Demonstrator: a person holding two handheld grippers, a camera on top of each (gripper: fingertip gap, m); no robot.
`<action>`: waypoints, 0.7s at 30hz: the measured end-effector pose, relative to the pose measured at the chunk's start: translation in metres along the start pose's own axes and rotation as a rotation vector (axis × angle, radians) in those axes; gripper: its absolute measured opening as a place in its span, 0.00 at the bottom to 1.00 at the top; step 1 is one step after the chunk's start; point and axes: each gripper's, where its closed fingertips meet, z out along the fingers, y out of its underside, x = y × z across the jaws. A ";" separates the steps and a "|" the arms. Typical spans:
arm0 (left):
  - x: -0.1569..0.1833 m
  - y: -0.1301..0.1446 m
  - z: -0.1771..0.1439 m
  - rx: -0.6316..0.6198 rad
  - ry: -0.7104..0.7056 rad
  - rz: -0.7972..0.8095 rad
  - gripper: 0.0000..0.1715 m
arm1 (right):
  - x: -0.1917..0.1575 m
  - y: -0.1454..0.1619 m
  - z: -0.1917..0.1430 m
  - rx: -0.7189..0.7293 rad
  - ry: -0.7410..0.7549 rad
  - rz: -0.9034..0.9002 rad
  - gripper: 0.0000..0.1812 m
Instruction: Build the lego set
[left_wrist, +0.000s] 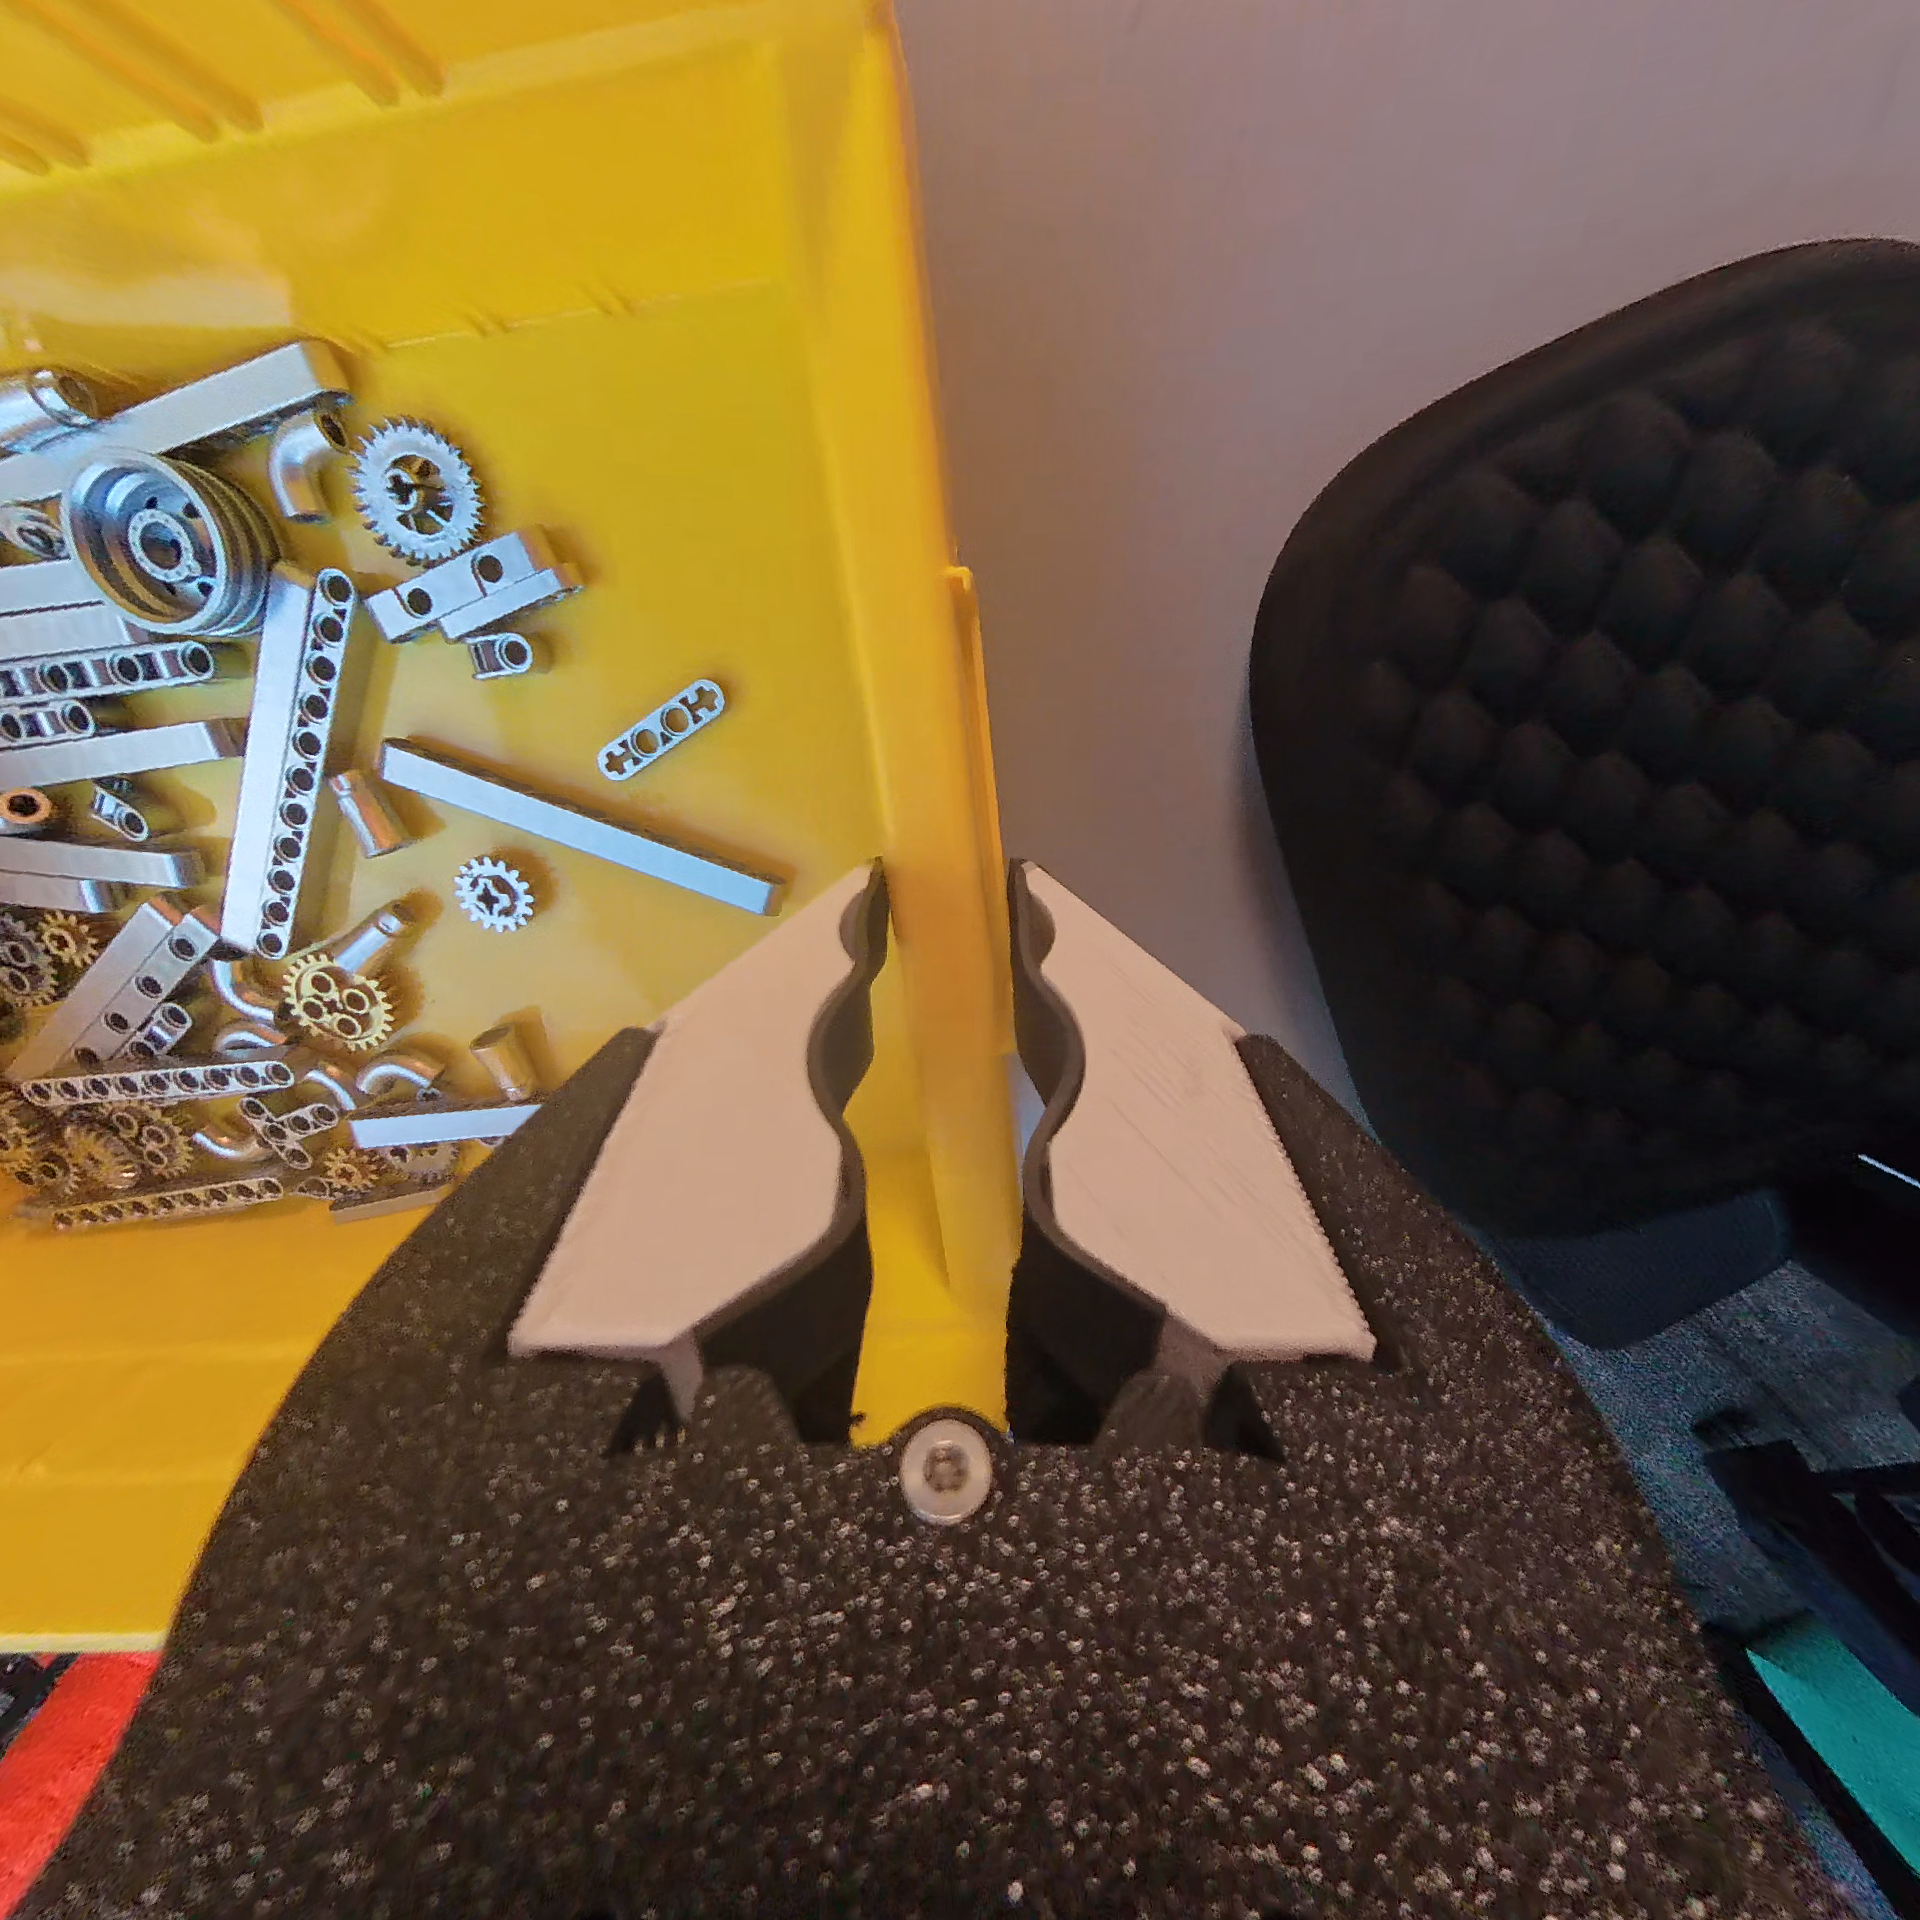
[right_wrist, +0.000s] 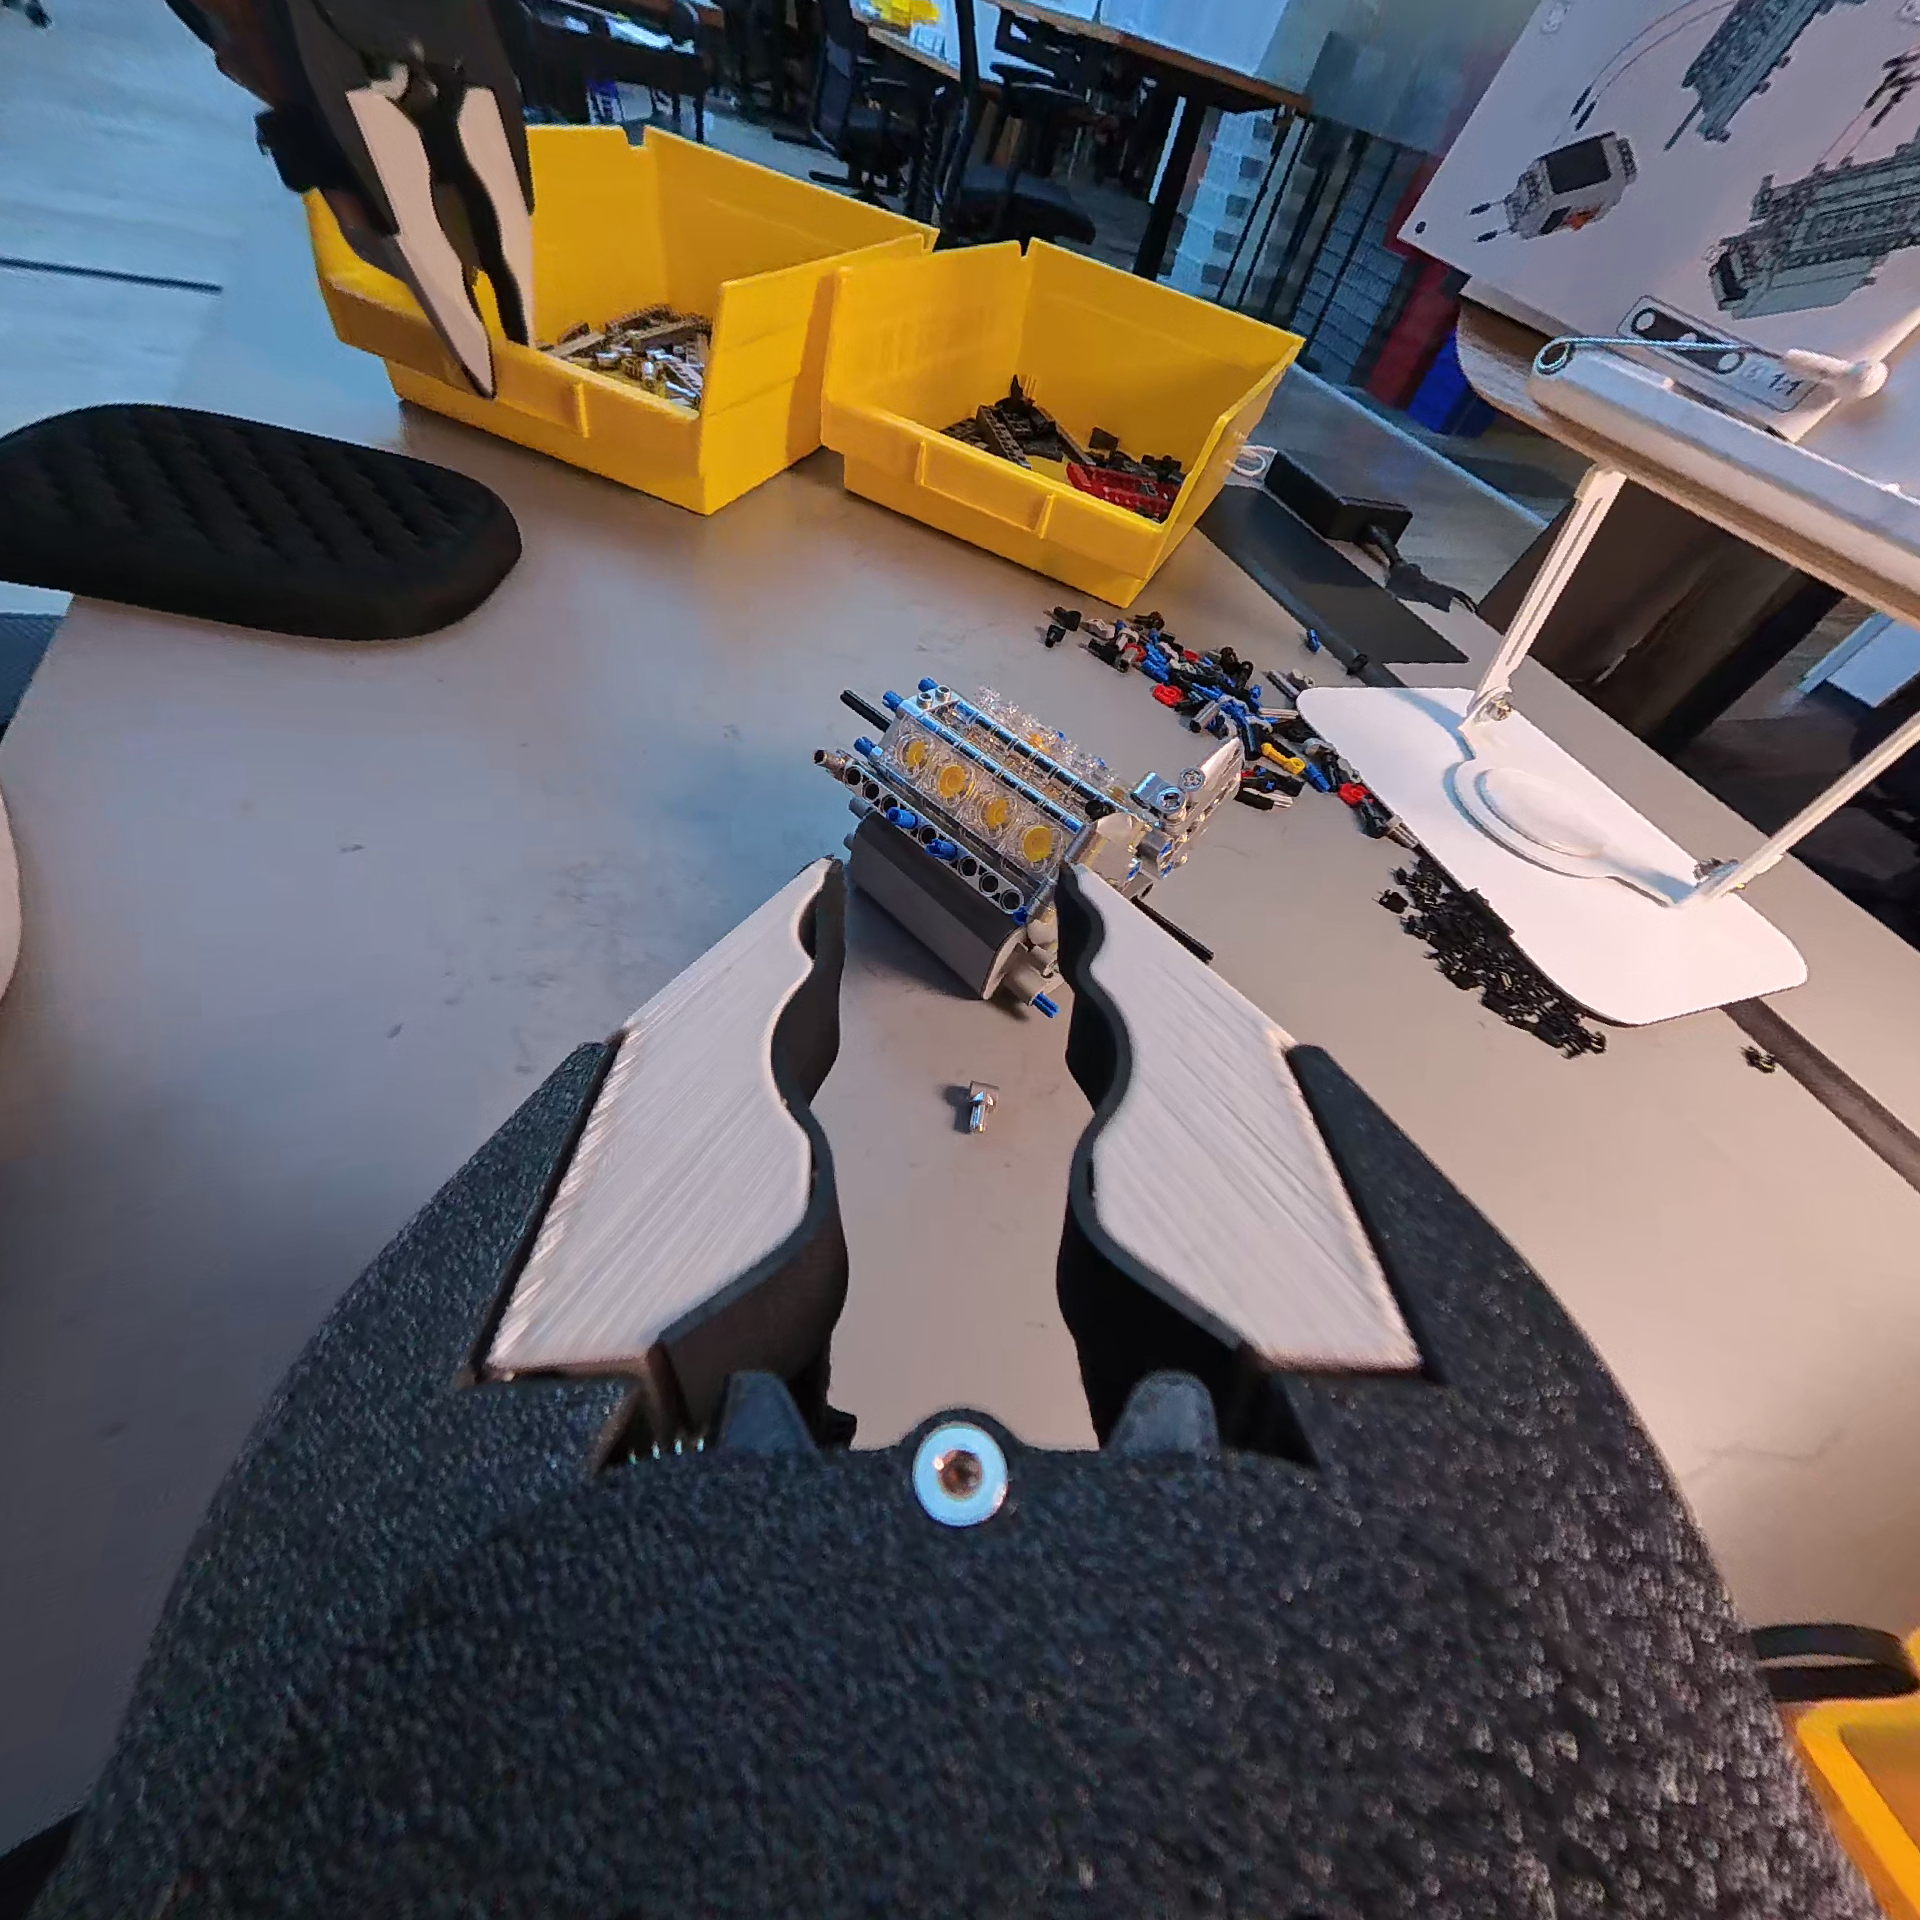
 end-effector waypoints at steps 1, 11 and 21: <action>-0.002 -0.004 -0.006 0.030 0.003 0.003 0.11 | 0.000 0.001 0.001 -0.002 0.002 0.003 0.22; -0.097 -0.013 -0.040 0.112 -0.144 -0.063 0.13 | 0.006 0.009 0.007 -0.035 0.020 0.023 0.22; -0.130 0.012 -0.009 -0.087 -0.067 0.048 0.11 | 0.014 0.012 0.008 -0.042 0.055 0.046 0.22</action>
